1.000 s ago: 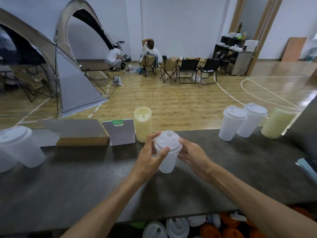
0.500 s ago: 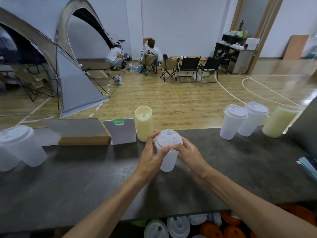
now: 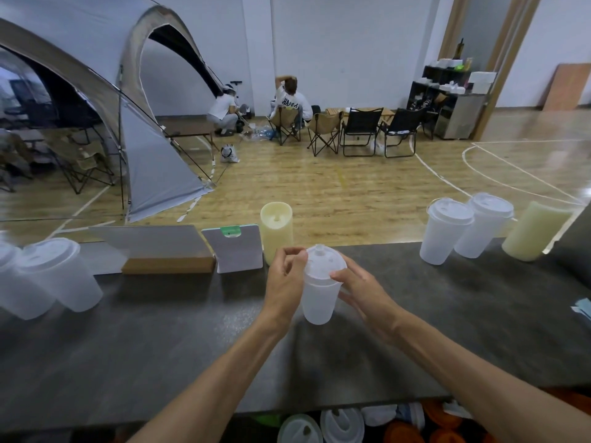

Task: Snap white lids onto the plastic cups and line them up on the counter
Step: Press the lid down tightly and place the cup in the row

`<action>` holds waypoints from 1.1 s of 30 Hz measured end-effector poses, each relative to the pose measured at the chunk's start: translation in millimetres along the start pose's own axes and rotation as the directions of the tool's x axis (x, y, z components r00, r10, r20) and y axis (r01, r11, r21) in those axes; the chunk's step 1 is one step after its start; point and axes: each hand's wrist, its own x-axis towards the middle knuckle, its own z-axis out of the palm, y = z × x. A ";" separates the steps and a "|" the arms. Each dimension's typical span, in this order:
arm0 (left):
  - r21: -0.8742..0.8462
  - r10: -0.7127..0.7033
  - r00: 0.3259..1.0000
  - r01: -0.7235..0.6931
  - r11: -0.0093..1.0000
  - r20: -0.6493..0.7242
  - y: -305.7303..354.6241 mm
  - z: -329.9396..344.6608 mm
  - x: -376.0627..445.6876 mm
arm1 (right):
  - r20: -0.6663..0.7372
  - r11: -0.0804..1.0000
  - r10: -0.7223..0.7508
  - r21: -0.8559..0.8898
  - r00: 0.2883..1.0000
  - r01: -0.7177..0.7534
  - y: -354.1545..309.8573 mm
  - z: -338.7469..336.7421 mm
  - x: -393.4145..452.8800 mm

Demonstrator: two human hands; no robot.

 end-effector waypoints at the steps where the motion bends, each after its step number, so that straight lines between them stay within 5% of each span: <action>1: -0.013 0.009 1.000 -0.009 1.000 -0.008 -1.2 0.4 1.6 | 0.007 1.000 -0.001 0.002 1.000 0.001 -0.4 0.2 0.1; 11: -0.108 -0.179 0.982 0.171 0.979 -0.064 0.6 3.1 22.0 | 0.008 1.000 0.019 0.007 1.000 -0.019 -8.7 2.2 -3.3; 17: 0.031 -0.233 0.970 0.231 0.972 0.071 7.0 -8.0 37.2 | 0.015 1.000 0.016 -0.010 1.000 -0.016 -6.3 1.0 -1.7; 21: 0.257 -0.311 0.922 0.251 0.933 0.229 27.6 -13.1 49.2 | 0.025 1.000 0.014 -0.009 1.000 -0.013 -7.7 0.9 -3.2; 25: 0.213 -0.366 0.868 0.308 0.927 0.337 42.1 -5.6 61.2 | 0.017 0.999 0.036 -0.005 0.999 -0.036 -8.8 0.6 -2.5; 33: 0.260 -0.574 0.758 0.514 0.818 0.308 46.2 1.8 69.2 | 0.013 0.999 0.043 -0.002 0.999 -0.043 -9.6 2.0 -3.7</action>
